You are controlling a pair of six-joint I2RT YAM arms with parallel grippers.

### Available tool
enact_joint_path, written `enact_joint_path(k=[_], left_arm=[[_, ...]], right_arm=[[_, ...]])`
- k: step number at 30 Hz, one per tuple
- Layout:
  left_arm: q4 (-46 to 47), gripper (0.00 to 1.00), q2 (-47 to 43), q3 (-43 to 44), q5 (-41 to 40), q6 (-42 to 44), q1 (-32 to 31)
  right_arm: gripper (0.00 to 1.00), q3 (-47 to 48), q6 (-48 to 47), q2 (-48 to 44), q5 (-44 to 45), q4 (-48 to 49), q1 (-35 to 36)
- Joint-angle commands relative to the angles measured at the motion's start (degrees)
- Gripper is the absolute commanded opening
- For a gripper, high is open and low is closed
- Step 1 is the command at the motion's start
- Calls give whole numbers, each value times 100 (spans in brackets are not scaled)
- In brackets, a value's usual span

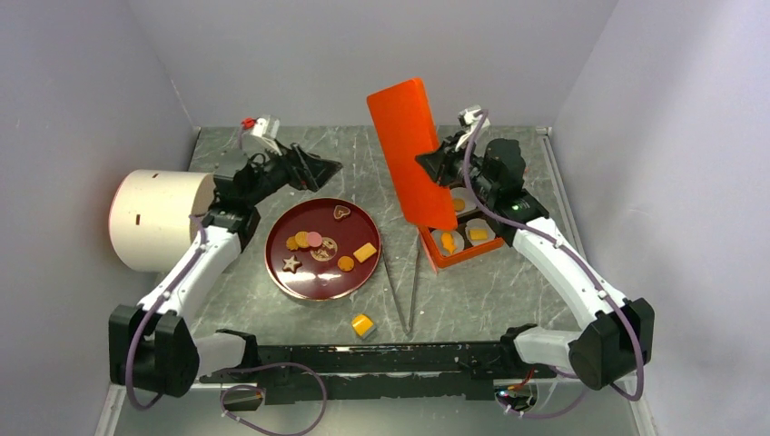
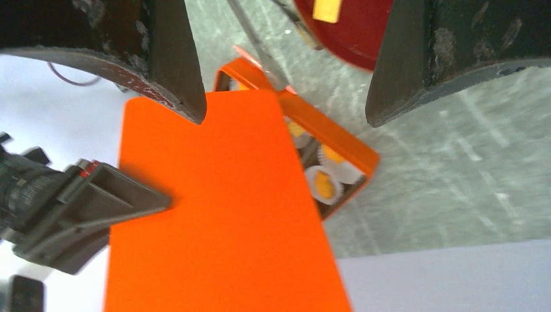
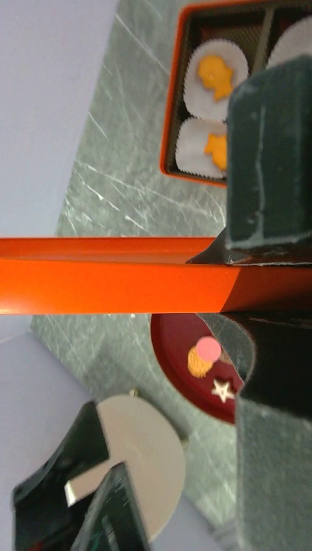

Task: Pack the cookies

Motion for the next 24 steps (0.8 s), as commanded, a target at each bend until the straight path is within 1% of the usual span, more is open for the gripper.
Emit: enact_joint_path(k=[1, 4, 8, 13, 15, 20, 24], left_arm=[[1027, 97, 426, 264, 536, -378, -511], [1109, 96, 627, 268, 387, -365, -726], [1418, 97, 898, 222, 425, -617, -847], [1677, 96, 1031, 73, 258, -948, -868], [2010, 97, 1120, -21, 309, -1279, -872], [2993, 92, 1445, -164, 578, -2042, -885], [3170, 90, 1617, -123, 670, -2197, -907]], right_arm=[[0, -65, 1210, -276, -1003, 818, -380], [0, -49, 1730, -180, -1430, 1049, -604], [0, -52, 2412, -64, -1846, 1434, -850], [0, -184, 3442, 82, -2338, 2239, -1123], [0, -153, 3672, 184, -2510, 2416, -1156], [0, -102, 4315, 493, -2913, 2954, -1230], [0, -45, 4714, 679, -3121, 3353, -1247]])
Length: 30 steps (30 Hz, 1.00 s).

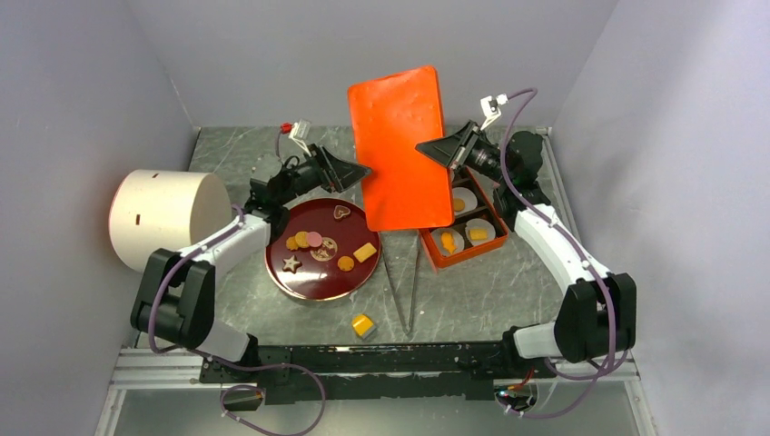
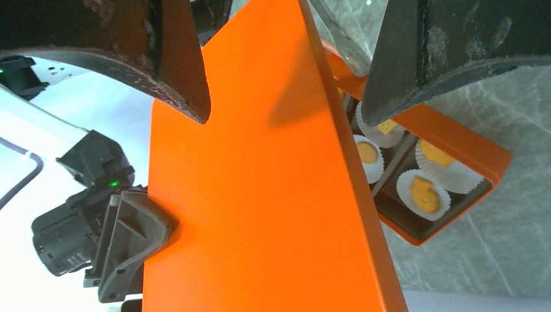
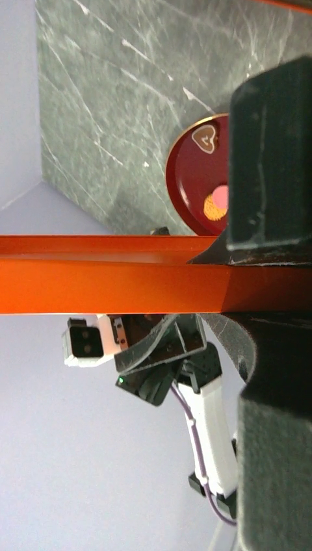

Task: Pack the cookies

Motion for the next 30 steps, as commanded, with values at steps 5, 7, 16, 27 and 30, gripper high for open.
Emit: enact_joint_path(k=[5, 7, 16, 27, 30], left_arm=[[1045, 84, 287, 25, 376, -673, -47], [1451, 81, 446, 37, 498, -929, -46], [3795, 60, 1338, 152, 1007, -2690, -47], [4311, 12, 1584, 313, 1024, -3065, -47], [4207, 5, 1551, 324, 930, -3072, -47]], right_arm=[[0, 383, 726, 183, -557, 1072, -53], [0, 424, 781, 260, -643, 1088, -59], [0, 661, 979, 487, -792, 1097, -107], [7, 798, 689, 707, -805, 721, -256], [21, 891, 286, 695, -653, 91, -424]])
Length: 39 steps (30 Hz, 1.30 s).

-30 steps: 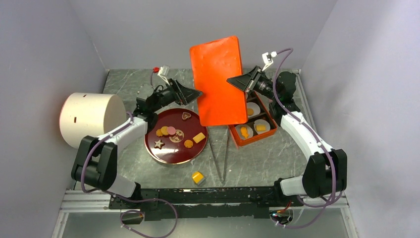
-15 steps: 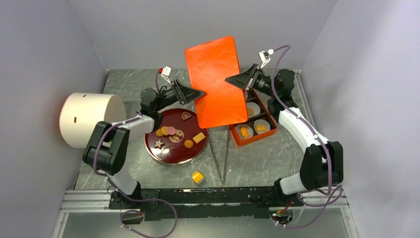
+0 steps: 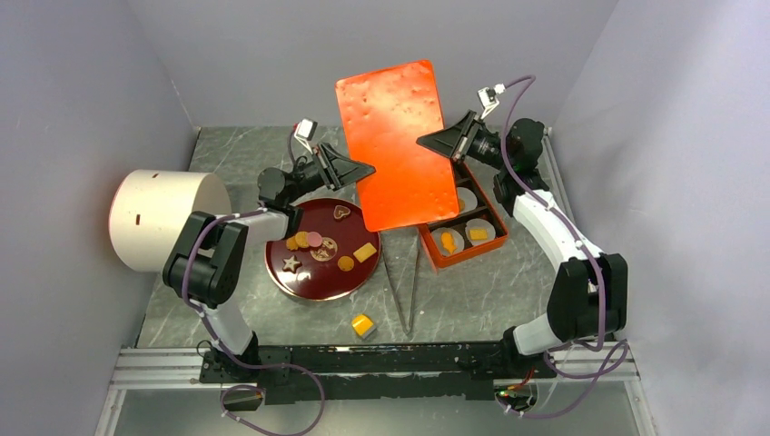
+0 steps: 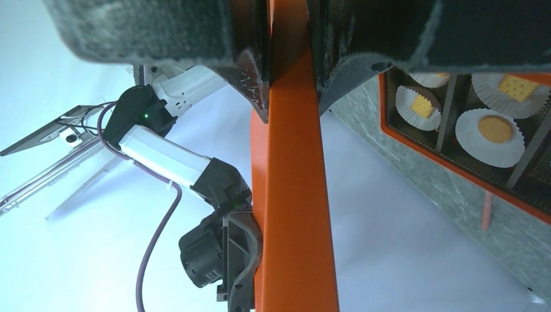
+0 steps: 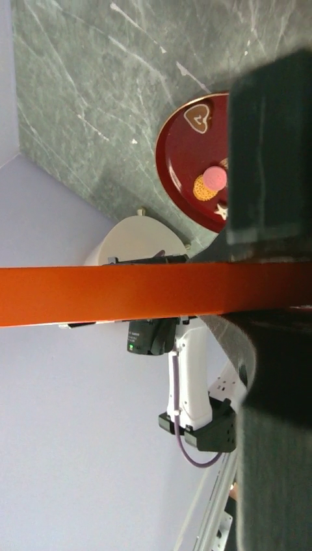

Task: Pack the cookies

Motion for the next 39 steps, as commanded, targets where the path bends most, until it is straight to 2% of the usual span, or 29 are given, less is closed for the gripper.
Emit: enact_joint_path(k=[1, 5, 11, 17, 20, 26, 29, 34, 39], left_arm=[[232, 5, -135, 178, -76, -10, -25], [-267, 5, -238, 68, -311, 32, -25], [-1185, 5, -467, -66, -716, 318, -25], [-2080, 5, -633, -24, -1093, 583, -33], [-2167, 5, -619, -17, -1174, 581, -36], [-2256, 5, -531, 64, -1312, 527, -111], [-2325, 5, -473, 117, -1385, 541, -192], [-2320, 5, -386, 110, -1524, 484, -316], [-2522, 5, -366, 140, -1646, 622, -430]], right_arm=[[27, 417, -649, -61, 278, -577, -235], [51, 524, -1257, -111, 552, -1401, -544], [67, 569, -2211, -78, 1138, -2677, -1188], [70, -78, -1964, -40, 1690, -2922, -1955], [71, -281, -2043, 70, 2210, -3270, -2188], [71, -420, -2141, 532, 3146, -3972, -2290], [72, -609, -2188, 728, 3746, -4003, -2290], [73, -632, -2321, 1075, 3627, -4150, -2308], [72, -1251, -2101, 824, 3150, -3897, -2295]])
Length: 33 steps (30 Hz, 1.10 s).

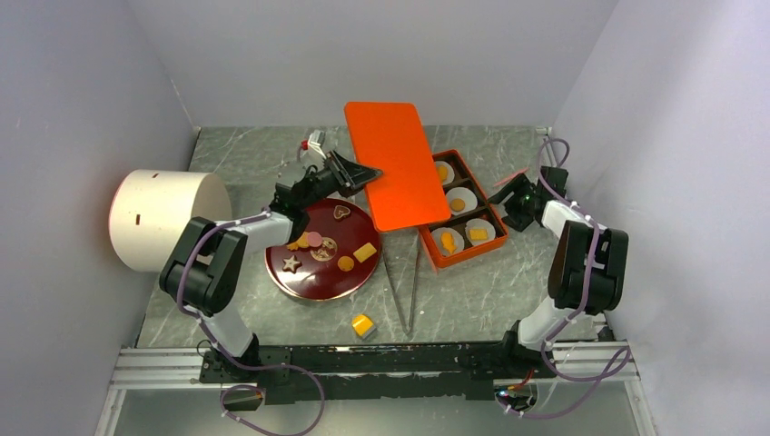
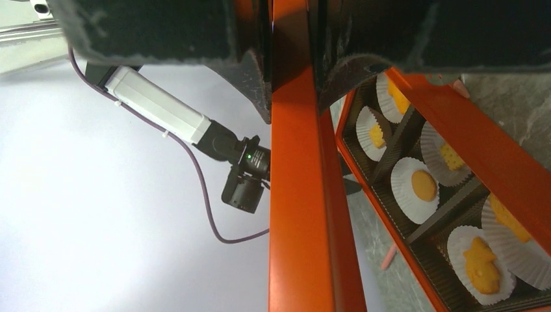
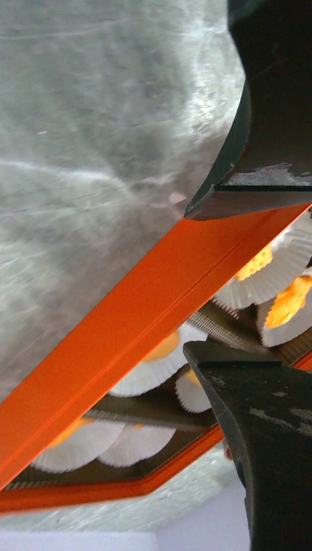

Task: Pack the cookies

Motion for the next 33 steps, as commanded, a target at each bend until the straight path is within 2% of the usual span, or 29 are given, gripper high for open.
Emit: enact_joint_path(k=[1, 9, 22, 25, 33], left_arm=[[196, 5, -80, 250, -221, 209, -114], [88, 5, -14, 115, -478, 275, -362], [-333, 5, -106, 43, -465, 603, -396], [-352, 5, -157, -40, -526, 621, -389], [-454, 5, -166, -74, -515, 688, -386]], right_arm=[[72, -541, 126, -372, -324, 246, -3], [71, -1418, 431, -1055, -931, 540, 137], [71, -1825, 850, -1499, -1249, 916, 998], [71, -1768, 804, -1572, -1149, 767, 1031], [72, -1342, 179, -2096, -72, -118, 913]])
